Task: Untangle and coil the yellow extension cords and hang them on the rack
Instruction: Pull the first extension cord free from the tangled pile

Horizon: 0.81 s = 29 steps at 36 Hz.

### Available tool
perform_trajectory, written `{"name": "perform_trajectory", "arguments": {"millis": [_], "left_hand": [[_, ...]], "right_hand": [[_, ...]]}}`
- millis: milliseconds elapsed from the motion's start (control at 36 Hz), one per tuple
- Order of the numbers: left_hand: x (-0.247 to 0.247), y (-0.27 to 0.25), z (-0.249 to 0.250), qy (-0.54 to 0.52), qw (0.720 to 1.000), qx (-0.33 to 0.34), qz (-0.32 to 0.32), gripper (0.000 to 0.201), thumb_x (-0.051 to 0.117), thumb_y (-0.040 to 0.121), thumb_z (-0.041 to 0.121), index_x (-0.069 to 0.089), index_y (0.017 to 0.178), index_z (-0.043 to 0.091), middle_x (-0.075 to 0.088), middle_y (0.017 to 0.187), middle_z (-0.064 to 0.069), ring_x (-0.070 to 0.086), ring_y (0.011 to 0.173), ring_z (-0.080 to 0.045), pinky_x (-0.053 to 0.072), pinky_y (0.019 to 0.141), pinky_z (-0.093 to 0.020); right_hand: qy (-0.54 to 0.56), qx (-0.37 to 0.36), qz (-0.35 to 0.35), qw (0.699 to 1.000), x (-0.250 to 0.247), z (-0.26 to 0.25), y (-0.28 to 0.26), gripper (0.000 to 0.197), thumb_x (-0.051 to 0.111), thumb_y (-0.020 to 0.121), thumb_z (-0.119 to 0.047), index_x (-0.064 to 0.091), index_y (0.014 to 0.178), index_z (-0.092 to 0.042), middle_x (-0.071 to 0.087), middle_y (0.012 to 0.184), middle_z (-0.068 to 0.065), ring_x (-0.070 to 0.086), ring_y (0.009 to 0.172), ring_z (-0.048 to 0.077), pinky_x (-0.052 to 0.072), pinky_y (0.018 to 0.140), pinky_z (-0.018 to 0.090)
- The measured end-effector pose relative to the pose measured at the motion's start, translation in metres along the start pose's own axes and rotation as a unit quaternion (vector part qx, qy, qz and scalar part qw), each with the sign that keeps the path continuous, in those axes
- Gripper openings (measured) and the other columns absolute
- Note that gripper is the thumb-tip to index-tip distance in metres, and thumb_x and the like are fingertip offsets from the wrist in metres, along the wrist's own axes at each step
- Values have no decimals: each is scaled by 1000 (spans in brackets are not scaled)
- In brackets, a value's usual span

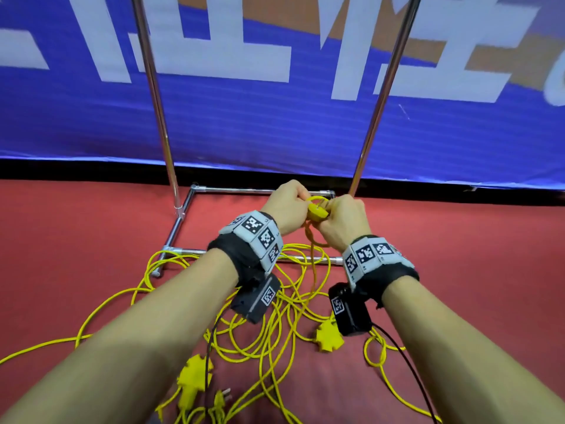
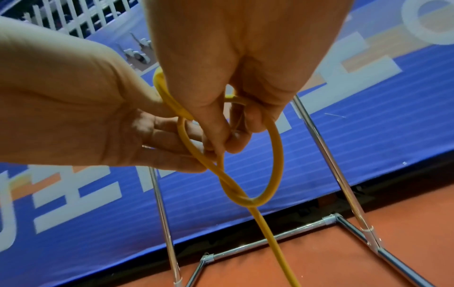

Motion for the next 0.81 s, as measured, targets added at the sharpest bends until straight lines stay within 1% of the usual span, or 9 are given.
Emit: {"name": "perform_trajectory", "arguments": {"millis": [167, 278, 389, 472, 528, 583, 639, 722, 805], "left_hand": [[6, -16, -6, -160, 981, -37, -99, 10, 57, 94, 23, 63, 89, 18, 68, 84, -1, 62, 79, -14, 55, 84, -32], [9, -17, -15, -137, 986, 13, -90, 5, 62, 92, 6, 61, 88, 6, 69, 62, 7, 65, 55, -5, 55, 55, -19], [2, -13, -21, -113, 992, 18, -62, 25, 73, 84, 12, 62, 96, -8, 70, 69, -7, 68, 61, -20, 57, 58, -26], [0, -12, -23, -51, 998, 40, -12, 47, 82, 65, 41, 63, 82, 2, 70, 74, -16, 69, 69, -34, 61, 66, -38], [-2, -11, -22, 27, 997, 63, 28, 48, 75, 57, 55, 59, 69, 11, 70, 72, -12, 69, 70, -32, 59, 67, -43], [-3, -8, -20, 51, 994, 78, 55, 43, 76, 59, 52, 55, 64, 15, 68, 68, -6, 67, 67, -28, 57, 68, -42], [-3, -8, -18, 47, 994, 82, 59, 43, 78, 57, 53, 59, 69, 16, 68, 68, -1, 65, 67, -25, 57, 69, -42], [-1, -10, -17, 24, 995, 87, 52, 45, 80, 59, 50, 61, 75, 13, 64, 63, 1, 57, 57, -23, 51, 62, -36], [-3, -10, -15, 23, 993, 93, 63, 37, 83, 65, 39, 59, 76, 13, 60, 61, 2, 47, 53, -15, 40, 55, -29]], "right_hand": [[-10, 3, -30, 999, -4, 1, -2, 10, 71, 76, -14, 79, 82, -16, 65, 65, 8, 58, 70, 25, 39, 64, 22], [-40, -4, -79, 996, 1, -2, -5, 9, 70, 81, -19, 78, 83, -16, 63, 65, 9, 53, 67, 27, 41, 63, 27], [32, 5, -136, 990, -6, 1, -7, 20, 64, 82, -14, 75, 75, -29, 60, 61, 5, 52, 57, 18, 39, 50, 23], [133, 27, -157, 978, -6, 6, -7, 27, 63, 77, -7, 73, 61, -27, 68, 69, 13, 66, 67, 24, 57, 70, 33], [226, 53, -155, 960, -5, 10, -7, 27, 58, 73, 5, 77, 70, -14, 71, 79, 20, 69, 74, 28, 58, 80, 47], [319, 73, -149, 933, -5, 11, -7, 29, 46, 72, 16, 73, 81, 8, 68, 82, 24, 68, 78, 27, 60, 78, 44], [385, 77, -141, 909, -7, 9, -8, 21, 41, 70, 18, 61, 74, 21, 60, 76, 23, 63, 76, 27, 60, 71, 40], [429, 103, -105, 891, -7, 9, -5, 18, 45, 75, 14, 56, 61, 11, 53, 59, 12, 59, 57, 24, 58, 71, 47], [471, 121, -69, 871, -7, 8, -4, 24, 52, 84, 3, 55, 61, 3, 51, 65, 14, 62, 63, 28, 60, 66, 48]]}}
Point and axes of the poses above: each hand's wrist, its own y-axis towards the middle knuckle, its own x-axis out of the palm, z = x × y, the point moved 4 cm from there along y, towards the middle knuckle
